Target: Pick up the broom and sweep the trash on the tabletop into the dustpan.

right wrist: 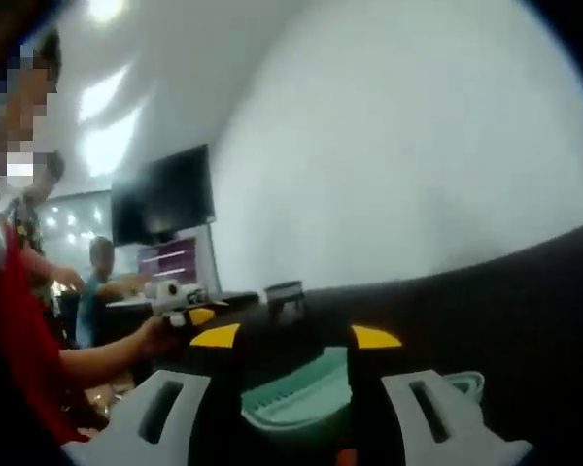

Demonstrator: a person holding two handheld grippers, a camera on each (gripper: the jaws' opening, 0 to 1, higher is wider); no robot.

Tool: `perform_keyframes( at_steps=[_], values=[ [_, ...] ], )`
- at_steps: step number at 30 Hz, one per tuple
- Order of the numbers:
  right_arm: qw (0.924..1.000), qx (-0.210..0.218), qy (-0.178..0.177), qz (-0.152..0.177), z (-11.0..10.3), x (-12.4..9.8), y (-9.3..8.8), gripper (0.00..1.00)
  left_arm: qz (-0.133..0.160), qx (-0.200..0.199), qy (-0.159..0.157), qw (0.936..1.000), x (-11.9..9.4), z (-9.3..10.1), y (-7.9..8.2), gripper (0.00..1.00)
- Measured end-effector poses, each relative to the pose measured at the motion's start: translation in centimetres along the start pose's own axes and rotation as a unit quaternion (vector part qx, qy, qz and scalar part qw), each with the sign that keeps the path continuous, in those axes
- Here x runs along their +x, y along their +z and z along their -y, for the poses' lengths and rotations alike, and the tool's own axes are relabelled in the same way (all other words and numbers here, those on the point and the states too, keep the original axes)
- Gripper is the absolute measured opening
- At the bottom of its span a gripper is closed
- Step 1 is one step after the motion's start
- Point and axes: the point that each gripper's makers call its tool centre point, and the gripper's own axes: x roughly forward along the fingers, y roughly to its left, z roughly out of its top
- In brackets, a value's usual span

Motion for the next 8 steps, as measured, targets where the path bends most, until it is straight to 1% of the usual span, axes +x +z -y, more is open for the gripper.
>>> perform_keyframes(
  at_steps=[8],
  values=[
    [1.0000, 0.002, -0.001, -0.006, 0.14, 0.03, -0.25, 0.43, 0.000, 0.000, 0.002, 1.0000, -0.09, -0.13, 0.01, 0.22]
  ],
)
